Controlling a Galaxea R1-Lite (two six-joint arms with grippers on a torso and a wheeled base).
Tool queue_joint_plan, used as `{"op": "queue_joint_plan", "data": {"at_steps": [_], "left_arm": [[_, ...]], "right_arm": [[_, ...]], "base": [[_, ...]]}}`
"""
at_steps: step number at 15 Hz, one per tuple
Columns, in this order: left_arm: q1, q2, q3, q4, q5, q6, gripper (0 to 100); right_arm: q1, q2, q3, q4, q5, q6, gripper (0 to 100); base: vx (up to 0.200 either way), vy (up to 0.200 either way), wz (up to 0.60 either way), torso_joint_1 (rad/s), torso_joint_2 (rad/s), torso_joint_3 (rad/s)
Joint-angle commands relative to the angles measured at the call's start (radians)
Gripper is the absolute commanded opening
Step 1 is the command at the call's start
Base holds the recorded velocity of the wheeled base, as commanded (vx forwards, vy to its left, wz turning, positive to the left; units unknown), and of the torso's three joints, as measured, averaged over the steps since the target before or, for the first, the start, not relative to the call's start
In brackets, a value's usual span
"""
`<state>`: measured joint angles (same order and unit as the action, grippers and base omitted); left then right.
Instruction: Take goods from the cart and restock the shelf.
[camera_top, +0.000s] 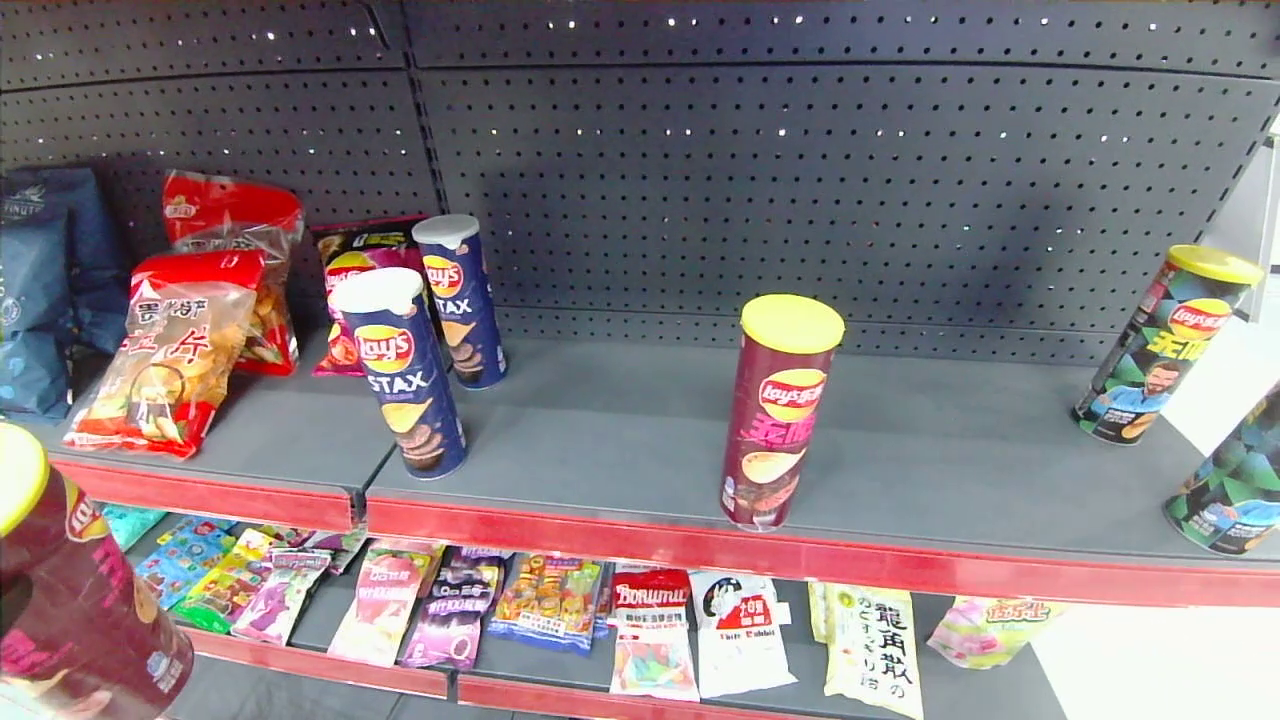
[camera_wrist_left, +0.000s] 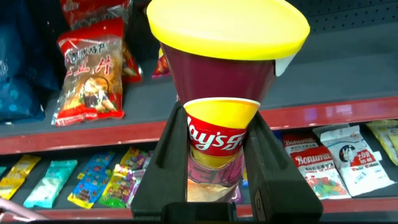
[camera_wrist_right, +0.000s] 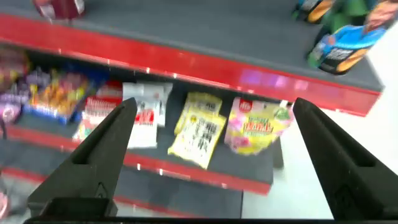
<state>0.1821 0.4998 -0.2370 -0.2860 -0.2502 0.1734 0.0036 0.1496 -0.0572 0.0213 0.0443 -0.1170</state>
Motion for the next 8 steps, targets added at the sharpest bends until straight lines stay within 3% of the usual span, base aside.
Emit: {"op": "queue_joint_plan", "data": {"at_steps": [1,3,5,8], "left_arm": [[0.0,0.04,0.001,-0.015,0.0,-0.003,0],[-0.038,0.025,-0.001,-0.015,-0.031,-0.026,0],[-0.087,0.016,-0.001,-0.01,-0.052,-0.028,0],[-0.093,0.014,0.002,-0.009,-0.054,-0.043,0]], "right_arm": [[0.001,-0.15,0.017,0.011,-0.03,0.069,100],[0.001,-0.15,0.019,0.012,-0.009,0.094,100],[0.001,-0.15,0.017,0.016,0.003,0.125,100],[0.001,-0.15,0.019,0.011,0.0,0.112,100]], "base": [[0.0,0.0,0.0,0.0,0.0,0.0],[0.0,0.0,0.0,0.0,0.0,0.0],[0.0,0.0,0.0,0.0,0.0,0.0],[0.0,0.0,0.0,0.0,0.0,0.0]]}}
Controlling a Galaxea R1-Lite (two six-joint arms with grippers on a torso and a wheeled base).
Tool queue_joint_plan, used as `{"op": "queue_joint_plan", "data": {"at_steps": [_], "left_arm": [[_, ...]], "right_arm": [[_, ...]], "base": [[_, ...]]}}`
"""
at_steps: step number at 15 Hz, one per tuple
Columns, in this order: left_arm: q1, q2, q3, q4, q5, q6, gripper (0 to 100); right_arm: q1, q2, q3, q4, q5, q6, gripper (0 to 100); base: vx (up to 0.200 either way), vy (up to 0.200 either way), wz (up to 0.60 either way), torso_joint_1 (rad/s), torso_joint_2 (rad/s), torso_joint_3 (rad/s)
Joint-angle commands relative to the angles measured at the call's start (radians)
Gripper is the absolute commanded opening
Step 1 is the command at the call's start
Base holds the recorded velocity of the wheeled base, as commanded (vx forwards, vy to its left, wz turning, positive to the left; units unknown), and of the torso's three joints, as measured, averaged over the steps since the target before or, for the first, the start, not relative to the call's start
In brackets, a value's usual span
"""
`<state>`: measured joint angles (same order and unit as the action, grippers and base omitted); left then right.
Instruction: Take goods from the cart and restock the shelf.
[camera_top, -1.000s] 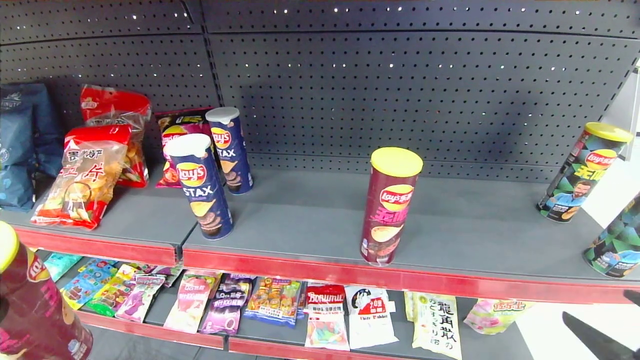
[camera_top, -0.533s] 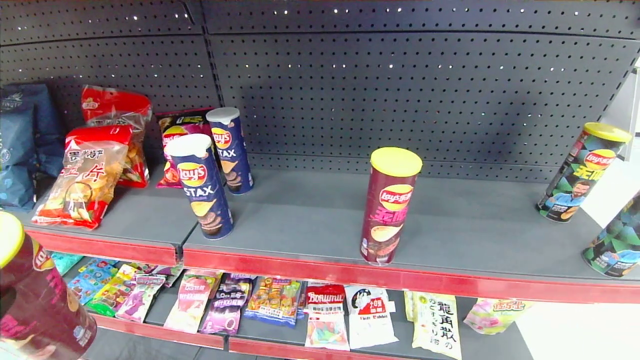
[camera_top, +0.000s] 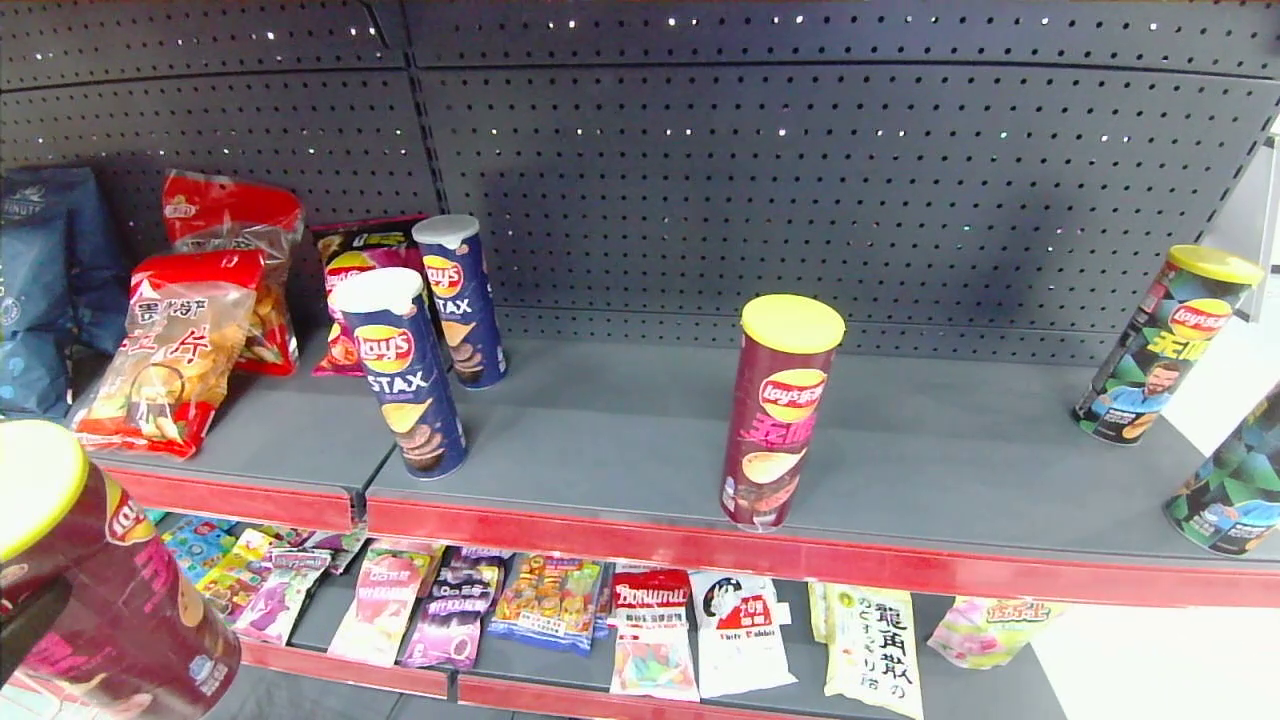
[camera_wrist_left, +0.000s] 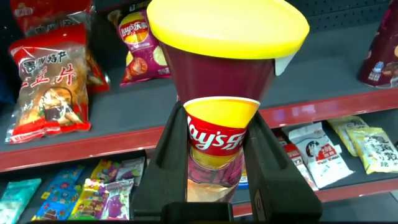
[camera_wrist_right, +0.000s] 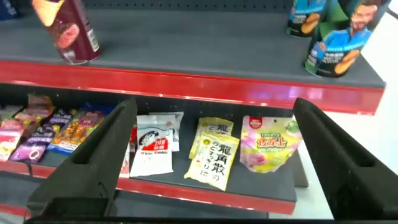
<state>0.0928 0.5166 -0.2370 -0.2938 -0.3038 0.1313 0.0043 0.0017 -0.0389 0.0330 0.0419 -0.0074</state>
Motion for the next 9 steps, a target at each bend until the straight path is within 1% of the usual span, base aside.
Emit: {"op": "queue_joint_plan", "data": {"at_steps": [1,2,5,8,9], "left_arm": [[-0.004,-0.001,0.004,0.004,-0.001,-0.001,0],[-0.004,0.002,0.001,0.016,-0.001,-0.001,0],[-0.004,-0.006,0.007,0.028,-0.003,0.001,0],[-0.004,-0.02,0.024,0.028,-0.005,0.001,0],[-0.004,-0.02,0.025,0.03,-0.014,0.001,0]], "right_arm": [[0.0,-0.002,0.008,-0.012,0.001,-0.036,100],[0.0,-0.002,0.037,-0.031,0.0,-0.042,100],[0.0,-0.002,0.039,-0.031,-0.01,-0.002,100],[0.0,-0.002,0.039,-0.031,-0.011,0.004,100],[0.0,-0.002,0.039,-0.031,-0.013,0.004,100]], "base": [[0.0,0.0,0.0,0.0,0.0,0.0],[0.0,0.0,0.0,0.0,0.0,0.0],[0.0,0.0,0.0,0.0,0.0,0.0],[0.0,0.0,0.0,0.0,0.0,0.0],[0.0,0.0,0.0,0.0,0.0,0.0]]}}
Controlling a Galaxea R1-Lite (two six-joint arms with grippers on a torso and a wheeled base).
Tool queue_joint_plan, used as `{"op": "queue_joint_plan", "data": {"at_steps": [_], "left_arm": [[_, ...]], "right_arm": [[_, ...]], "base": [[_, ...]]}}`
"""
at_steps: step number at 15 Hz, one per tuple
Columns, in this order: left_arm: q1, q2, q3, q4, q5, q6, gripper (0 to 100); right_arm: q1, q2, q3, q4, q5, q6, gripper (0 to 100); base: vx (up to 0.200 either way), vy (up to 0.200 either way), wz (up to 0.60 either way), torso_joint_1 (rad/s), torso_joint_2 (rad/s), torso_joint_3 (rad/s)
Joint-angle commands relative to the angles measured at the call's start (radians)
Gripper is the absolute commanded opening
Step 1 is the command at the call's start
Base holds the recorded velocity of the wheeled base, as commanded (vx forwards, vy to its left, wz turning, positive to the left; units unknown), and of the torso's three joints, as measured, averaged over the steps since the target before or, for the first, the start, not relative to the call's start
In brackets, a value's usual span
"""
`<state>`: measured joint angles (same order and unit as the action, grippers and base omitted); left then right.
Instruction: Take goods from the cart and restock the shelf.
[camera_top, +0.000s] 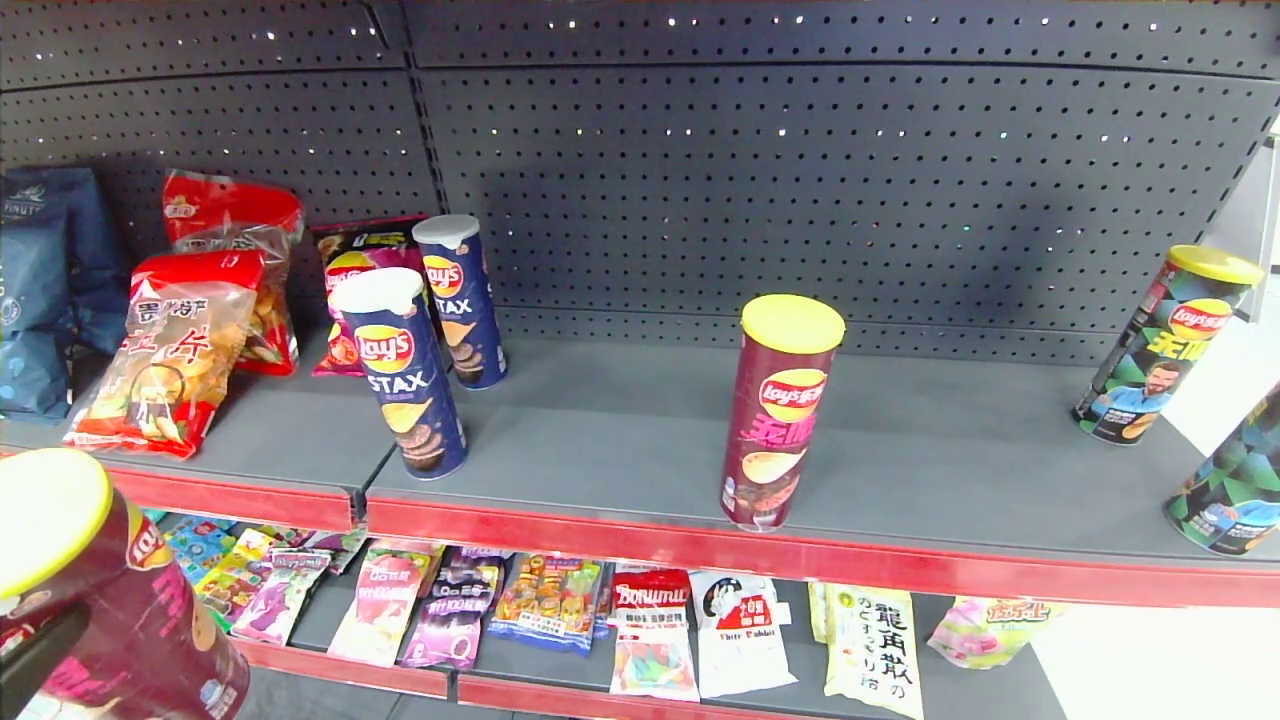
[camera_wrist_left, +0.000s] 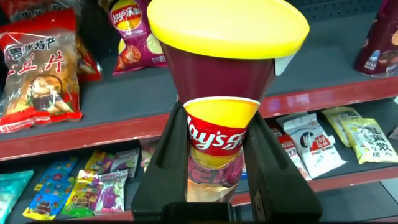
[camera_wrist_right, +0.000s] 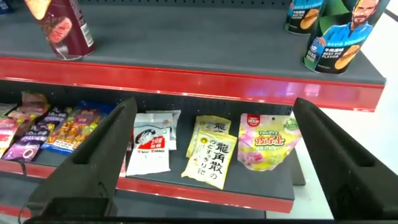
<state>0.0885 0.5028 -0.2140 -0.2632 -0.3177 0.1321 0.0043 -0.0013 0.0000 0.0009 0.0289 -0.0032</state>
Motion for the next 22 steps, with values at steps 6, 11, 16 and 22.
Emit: {"op": "queue_joint_plan", "data": {"at_steps": [6,11,16,22], "left_arm": [[0.0,-0.009,0.005,-0.001,-0.026,-0.002,0],[0.0,-0.001,0.005,-0.001,-0.026,-0.002,0],[0.0,0.0,-0.001,-0.001,-0.027,-0.003,0],[0.0,0.108,-0.064,-0.004,-0.038,-0.003,0]], "right_arm": [[0.0,0.001,0.0,0.001,0.0,0.0,100],[0.0,0.001,0.0,0.001,0.0,0.0,100],[0.0,0.001,0.0,0.001,0.002,0.0,100],[0.0,0.001,0.0,0.001,0.002,0.002,100]], "base": [[0.0,0.0,0.0,0.0,0.0,0.0],[0.0,0.0,-0.36,0.0,0.0,0.0],[0.0,0.0,-0.48,0.004,0.0,-0.001],[0.0,0.0,0.0,0.0,0.0,0.0]]}}
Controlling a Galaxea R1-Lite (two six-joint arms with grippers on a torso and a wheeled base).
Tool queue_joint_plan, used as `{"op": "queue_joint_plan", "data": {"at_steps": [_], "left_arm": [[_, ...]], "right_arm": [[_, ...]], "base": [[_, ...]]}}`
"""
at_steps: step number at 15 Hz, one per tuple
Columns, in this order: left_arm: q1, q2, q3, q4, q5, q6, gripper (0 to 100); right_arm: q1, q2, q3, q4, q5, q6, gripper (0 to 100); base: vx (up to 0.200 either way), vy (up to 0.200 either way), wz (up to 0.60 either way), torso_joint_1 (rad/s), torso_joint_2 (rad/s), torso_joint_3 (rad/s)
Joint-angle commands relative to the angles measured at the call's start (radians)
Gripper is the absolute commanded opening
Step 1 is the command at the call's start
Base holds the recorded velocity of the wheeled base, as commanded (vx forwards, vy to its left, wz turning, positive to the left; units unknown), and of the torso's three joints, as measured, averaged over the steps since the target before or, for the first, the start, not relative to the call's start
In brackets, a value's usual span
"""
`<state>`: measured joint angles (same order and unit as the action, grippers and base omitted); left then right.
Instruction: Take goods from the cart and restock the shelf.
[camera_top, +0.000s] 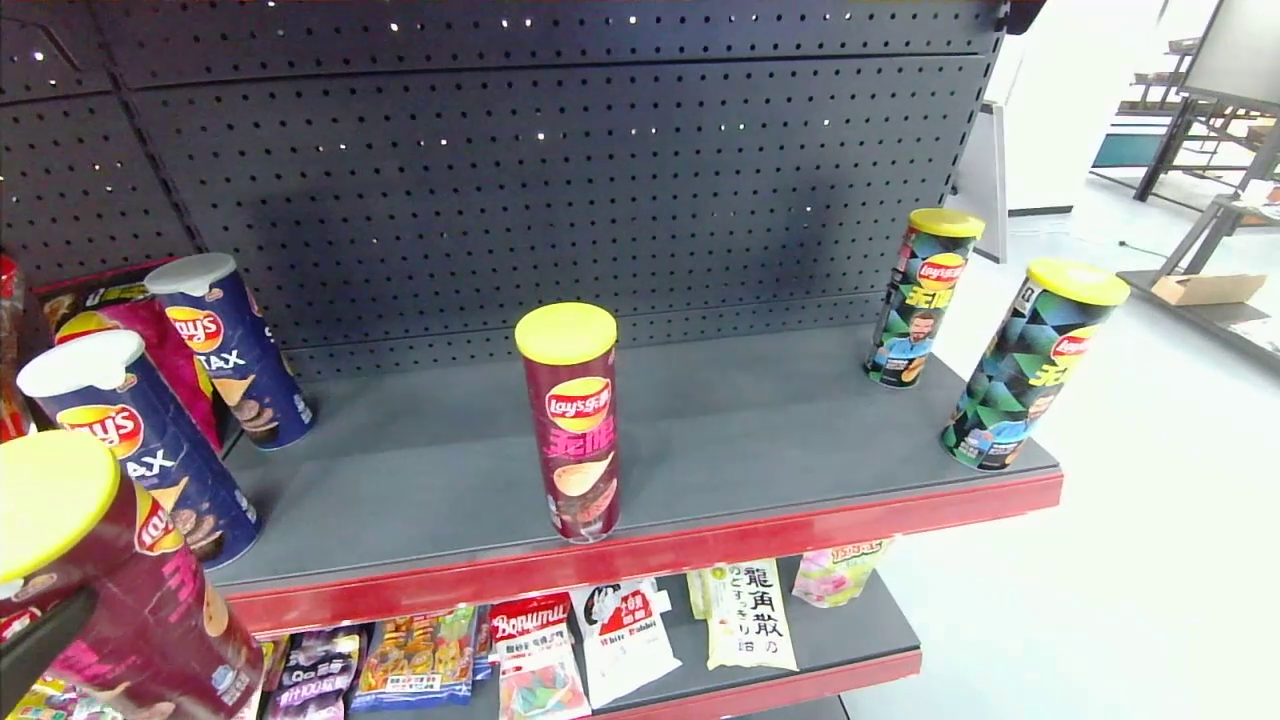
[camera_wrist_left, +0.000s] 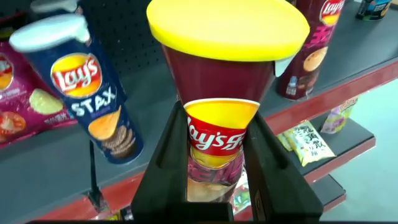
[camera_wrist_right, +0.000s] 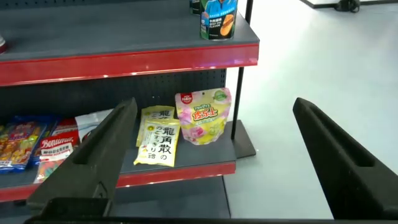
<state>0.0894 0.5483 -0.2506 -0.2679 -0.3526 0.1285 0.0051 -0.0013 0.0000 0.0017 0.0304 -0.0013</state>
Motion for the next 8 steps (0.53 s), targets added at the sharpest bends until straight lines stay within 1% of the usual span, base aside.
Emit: {"op": "queue_joint_plan", "data": {"at_steps": [1,3,4,5,7,8], "left_arm": [[0.0,0.111,-0.053,-0.004,-0.006,0.0,0],[-0.013,0.208,-0.096,-0.007,-0.04,0.006,0],[-0.039,0.256,-0.116,-0.014,-0.046,0.008,0],[-0.095,0.363,-0.157,-0.073,-0.045,-0.003,0],[-0.115,0.518,-0.21,-0.189,-0.049,-0.012,0],[-0.125,0.573,-0.229,-0.228,-0.049,-0.012,0]], "right_arm": [[-0.001,0.001,0.0,0.0,0.0,0.0,100],[-0.001,0.001,0.0,0.0,0.0,0.0,100],[-0.001,0.001,0.0,0.0,0.0,0.0,100],[-0.001,0.001,0.0,0.0,0.0,0.0,100],[-0.001,0.001,0.0,0.0,0.0,0.0,100],[-0.001,0.001,0.0,0.0,0.0,0.0,100]], "base": [[0.0,0.0,0.0,0.0,0.0,0.0],[0.0,0.0,0.0,0.0,0.0,0.0],[0.0,0.0,0.0,0.0,0.0,0.0],[0.0,0.0,0.0,0.0,0.0,0.0],[0.0,0.0,0.0,0.0,0.0,0.0],[0.0,0.0,0.0,0.0,0.0,0.0]]}}
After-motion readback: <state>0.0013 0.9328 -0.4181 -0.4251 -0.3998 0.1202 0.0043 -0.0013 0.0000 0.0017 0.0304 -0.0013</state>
